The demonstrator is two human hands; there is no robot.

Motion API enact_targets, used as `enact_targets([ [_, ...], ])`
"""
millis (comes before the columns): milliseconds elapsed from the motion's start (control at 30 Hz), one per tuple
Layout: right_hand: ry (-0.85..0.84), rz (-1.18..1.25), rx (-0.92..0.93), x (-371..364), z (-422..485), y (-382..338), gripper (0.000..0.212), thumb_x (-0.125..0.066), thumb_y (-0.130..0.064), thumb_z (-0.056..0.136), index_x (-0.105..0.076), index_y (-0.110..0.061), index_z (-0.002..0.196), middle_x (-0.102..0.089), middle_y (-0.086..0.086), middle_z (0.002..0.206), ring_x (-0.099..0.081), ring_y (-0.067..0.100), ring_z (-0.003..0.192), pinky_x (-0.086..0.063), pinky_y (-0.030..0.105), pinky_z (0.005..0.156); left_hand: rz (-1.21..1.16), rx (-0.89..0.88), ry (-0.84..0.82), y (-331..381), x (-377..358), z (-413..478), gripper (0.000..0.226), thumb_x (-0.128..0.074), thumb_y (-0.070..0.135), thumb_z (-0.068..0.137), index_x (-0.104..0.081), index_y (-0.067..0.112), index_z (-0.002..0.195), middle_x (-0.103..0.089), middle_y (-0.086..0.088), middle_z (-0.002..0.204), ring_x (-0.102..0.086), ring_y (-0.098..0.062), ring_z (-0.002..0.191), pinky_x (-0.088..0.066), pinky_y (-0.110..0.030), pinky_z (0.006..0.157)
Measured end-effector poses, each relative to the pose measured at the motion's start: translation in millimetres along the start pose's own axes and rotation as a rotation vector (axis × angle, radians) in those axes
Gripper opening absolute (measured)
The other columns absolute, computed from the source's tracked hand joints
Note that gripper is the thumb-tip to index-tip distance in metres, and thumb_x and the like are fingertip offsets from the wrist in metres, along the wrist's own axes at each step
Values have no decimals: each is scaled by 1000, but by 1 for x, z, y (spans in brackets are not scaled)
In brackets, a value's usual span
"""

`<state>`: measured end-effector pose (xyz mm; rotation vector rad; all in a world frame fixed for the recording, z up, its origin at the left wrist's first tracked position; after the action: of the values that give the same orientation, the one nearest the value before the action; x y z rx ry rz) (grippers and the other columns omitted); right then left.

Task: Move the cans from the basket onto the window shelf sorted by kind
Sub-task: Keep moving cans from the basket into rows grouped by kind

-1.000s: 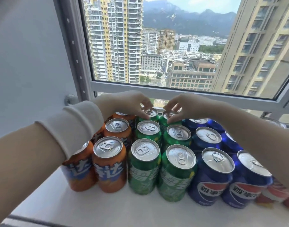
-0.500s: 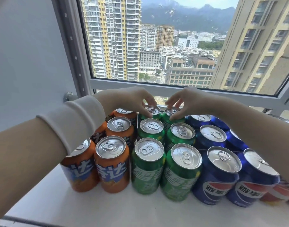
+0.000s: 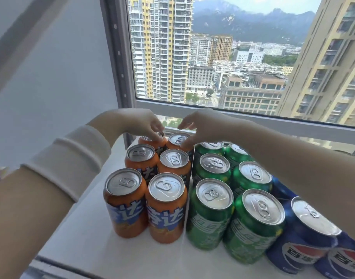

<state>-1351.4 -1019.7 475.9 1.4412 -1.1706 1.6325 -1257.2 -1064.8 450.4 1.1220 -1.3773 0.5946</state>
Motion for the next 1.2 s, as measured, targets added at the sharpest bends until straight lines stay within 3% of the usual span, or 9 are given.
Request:
enact_targets([
  [100, -28, 22, 21, -8, 7, -4, 55, -73, -32, 77, -55, -18, 127, -56, -4, 131, -52, 13, 119, -34, 20, 93, -118, -3, 45, -7, -1, -2, 49, -70, 35, 79, -59, 18, 123, -57, 0, 127, -55, -19, 111, -50, -31, 88],
  [233, -19, 86, 22, -8, 11, -1, 54, -77, -27, 74, -57, -20, 124, -59, -6, 127, -55, 13, 113, -38, 20, 89, -167, -40, 88, -5, 2, -3, 42, -72, 31, 78, -63, 17, 116, -60, 2, 119, -58, -17, 102, -53, -27, 75],
  [400, -14, 109, 22, -7, 16, -2, 54, -79, -22, 71, -58, -21, 120, -61, -5, 121, -57, 13, 104, -43, 20, 82, -182, -64, 94, -3, 4, -1, 38, -72, 28, 78, -65, 17, 114, -61, 2, 117, -59, -17, 101, -55, -35, 83],
  [600, -5, 117, 13, -7, 22, 1, 53, -80, -23, 69, -58, -20, 117, -62, -5, 115, -57, 12, 99, -41, 20, 78, -189, -67, 91, -4, 4, -2, 39, -71, 27, 79, -63, 16, 116, -60, 3, 119, -57, -16, 104, -54, -34, 85],
  [833, -46, 113, -8, -11, 19, 4, 68, -78, -29, 71, -48, -18, 132, -59, -4, 124, -55, 15, 112, -41, 22, 90, -179, -17, 118, -11, 2, -15, 51, -64, 39, 83, -53, 21, 129, -51, 1, 134, -50, -15, 112, -37, -25, 87],
  [1000, -68, 75, -20, -13, 14, 4, 69, -75, -29, 74, -46, -16, 135, -54, -2, 132, -51, 16, 117, -36, 21, 92, -223, 2, 204, -25, 1, -35, 55, -65, 41, 81, -50, 25, 132, -51, 3, 136, -49, -15, 121, -40, -29, 94],
  [1200, -68, 53, -11, -11, 12, 0, 63, -74, -29, 76, -49, -15, 131, -55, -1, 130, -54, 15, 110, -37, 20, 88, -301, 32, 244, -27, 1, -32, 53, -66, 36, 82, -52, 21, 131, -54, 2, 132, -49, -7, 102, -42, -23, 85],
])
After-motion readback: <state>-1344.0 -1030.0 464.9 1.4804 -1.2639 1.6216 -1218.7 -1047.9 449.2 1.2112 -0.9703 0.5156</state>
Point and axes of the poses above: each hand's wrist, its own z-axis towards the middle knuckle, its own x-axis out of the back of the hand, y = z × x, the point moved 10 cm from there along z, towards the middle knuckle
